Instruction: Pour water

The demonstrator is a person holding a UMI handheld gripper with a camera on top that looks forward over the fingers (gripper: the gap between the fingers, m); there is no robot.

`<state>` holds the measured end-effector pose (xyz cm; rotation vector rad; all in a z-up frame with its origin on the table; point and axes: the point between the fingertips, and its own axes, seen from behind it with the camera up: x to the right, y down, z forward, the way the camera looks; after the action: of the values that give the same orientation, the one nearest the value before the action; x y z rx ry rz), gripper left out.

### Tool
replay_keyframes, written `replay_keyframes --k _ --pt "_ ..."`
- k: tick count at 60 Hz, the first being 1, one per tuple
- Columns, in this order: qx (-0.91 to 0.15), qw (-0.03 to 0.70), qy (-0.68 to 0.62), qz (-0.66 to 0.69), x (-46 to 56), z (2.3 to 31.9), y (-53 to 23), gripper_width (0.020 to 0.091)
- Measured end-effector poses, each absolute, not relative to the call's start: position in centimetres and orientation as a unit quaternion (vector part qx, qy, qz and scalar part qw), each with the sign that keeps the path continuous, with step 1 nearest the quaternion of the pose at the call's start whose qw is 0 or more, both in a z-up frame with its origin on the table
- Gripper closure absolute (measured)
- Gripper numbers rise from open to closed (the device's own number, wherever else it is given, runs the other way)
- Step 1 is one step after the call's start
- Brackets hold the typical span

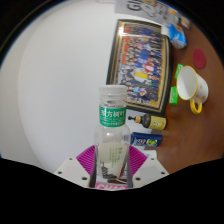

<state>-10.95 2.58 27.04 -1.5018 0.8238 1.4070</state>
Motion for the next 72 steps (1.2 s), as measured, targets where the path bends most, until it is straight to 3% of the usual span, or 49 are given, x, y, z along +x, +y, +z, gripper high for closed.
replay_keyframes --k 8,19,32,45,61,67,72 --pt "-0.513 0.361 0.43 0.649 -6.7 25.9 6.1 0.0682" --pt "-0.422 0.253 0.517 0.7 -4.1 21.9 8.9 0.0683" --pt "-0.449 0.241 0.511 0.692 -4.0 20.6 9.2 0.0684" --pt "-0.621 0.353 0.366 0.597 -3.7 22.4 8.5 0.0685" --pt "-0.752 0.576 0.13 0.293 8.6 25.5 9.7 0.0682" --pt "-0.771 0.616 0.06 0.15 14.4 24.0 10.7 0.0684" --pt "-0.783 0.618 0.014 0.063 18.2 20.5 11.3 0.0685"
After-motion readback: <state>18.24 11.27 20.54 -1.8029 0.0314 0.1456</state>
